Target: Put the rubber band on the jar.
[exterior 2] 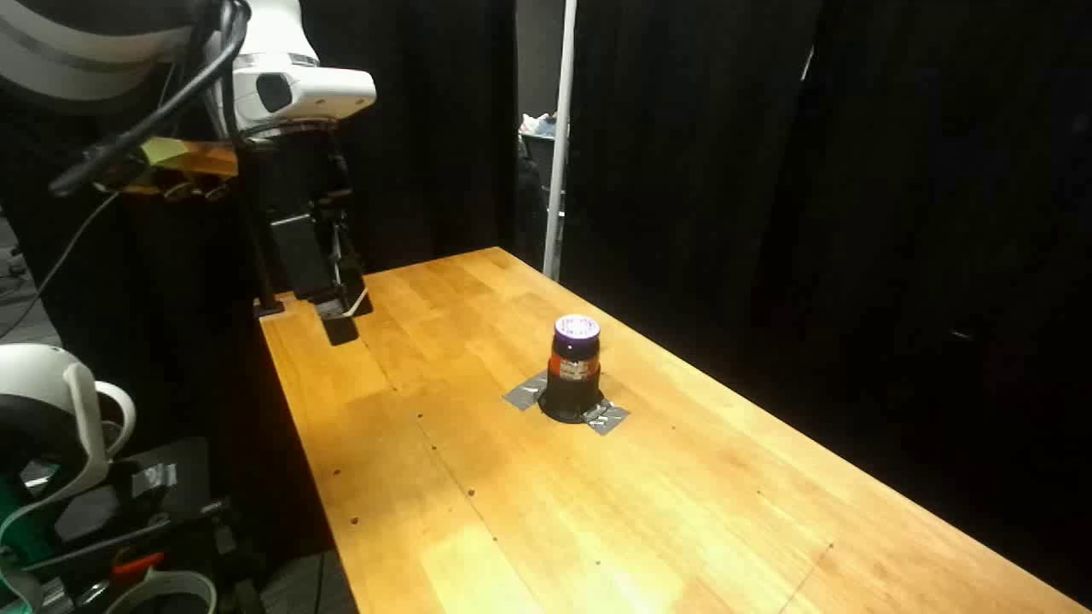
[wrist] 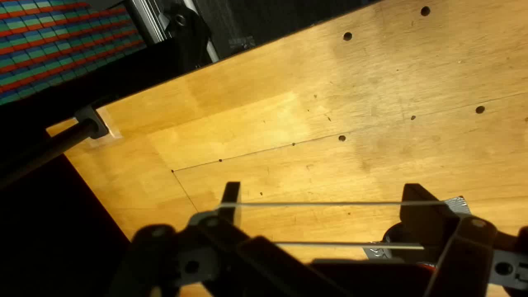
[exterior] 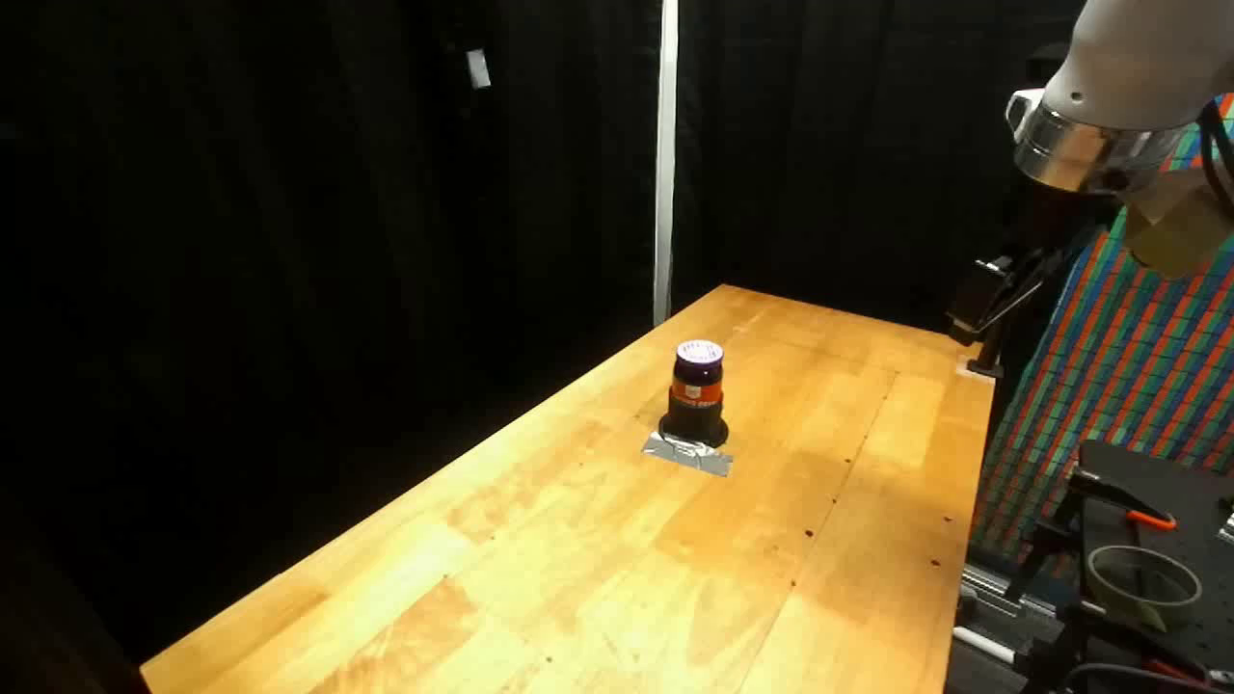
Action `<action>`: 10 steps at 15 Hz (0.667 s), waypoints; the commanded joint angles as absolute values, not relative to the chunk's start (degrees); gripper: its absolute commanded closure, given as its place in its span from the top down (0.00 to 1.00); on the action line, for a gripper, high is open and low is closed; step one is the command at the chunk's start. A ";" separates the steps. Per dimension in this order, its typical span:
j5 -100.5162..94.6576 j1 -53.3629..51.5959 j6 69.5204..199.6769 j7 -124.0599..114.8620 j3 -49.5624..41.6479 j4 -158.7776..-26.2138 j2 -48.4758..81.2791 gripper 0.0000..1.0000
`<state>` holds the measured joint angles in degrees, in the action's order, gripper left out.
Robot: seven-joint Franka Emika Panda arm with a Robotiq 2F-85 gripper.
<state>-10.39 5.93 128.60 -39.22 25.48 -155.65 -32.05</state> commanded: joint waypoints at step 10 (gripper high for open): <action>-19.12 5.92 141.70 -31.17 19.23 -149.33 -18.83 1.00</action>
